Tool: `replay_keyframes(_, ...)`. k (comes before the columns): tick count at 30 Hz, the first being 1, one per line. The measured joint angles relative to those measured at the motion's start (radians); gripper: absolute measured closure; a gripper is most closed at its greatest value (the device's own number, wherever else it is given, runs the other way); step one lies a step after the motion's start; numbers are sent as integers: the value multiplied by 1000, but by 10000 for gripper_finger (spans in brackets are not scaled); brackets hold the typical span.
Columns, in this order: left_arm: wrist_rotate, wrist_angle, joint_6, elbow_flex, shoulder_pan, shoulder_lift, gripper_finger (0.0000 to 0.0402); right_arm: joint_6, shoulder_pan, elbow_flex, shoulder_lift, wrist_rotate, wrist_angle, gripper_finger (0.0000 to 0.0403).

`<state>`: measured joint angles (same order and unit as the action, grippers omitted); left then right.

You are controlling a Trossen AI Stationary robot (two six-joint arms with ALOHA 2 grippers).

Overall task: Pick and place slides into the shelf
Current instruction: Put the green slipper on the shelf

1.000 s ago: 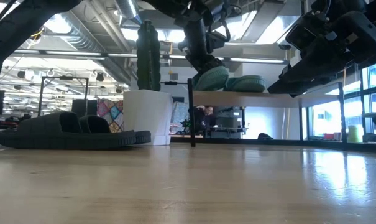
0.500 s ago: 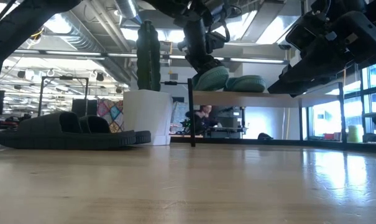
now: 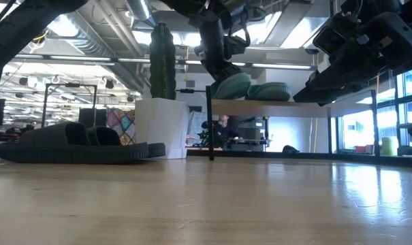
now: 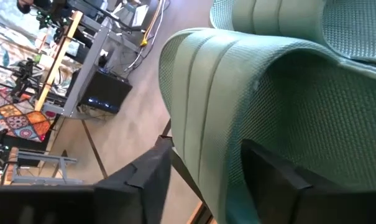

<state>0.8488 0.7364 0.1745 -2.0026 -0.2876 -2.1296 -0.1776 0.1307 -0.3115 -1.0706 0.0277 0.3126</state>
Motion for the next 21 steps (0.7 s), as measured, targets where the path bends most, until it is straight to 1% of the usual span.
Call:
replay_keyframes(3,21,0,0,0,3,0,181,2,0,0,0,0,0,171)
replay_keyframes(5,35,0,11,0,8,0,171,2,0,0,0,0,0,171)
replay_keyframes(10,63,5,30,0,34,14,167,3,0,0,0,0,0,171)
replay_keyframes(16,122,22,41,-1,71,48,167,3,0,0,0,0,-1,171)
replay_keyframes(19,99,55,-12,-2,94,83,167,2,0,-1,0,0,-1,171)
replay_keyframes(21,24,116,-51,-1,114,113,167,0,0,-1,0,1,-1,171)
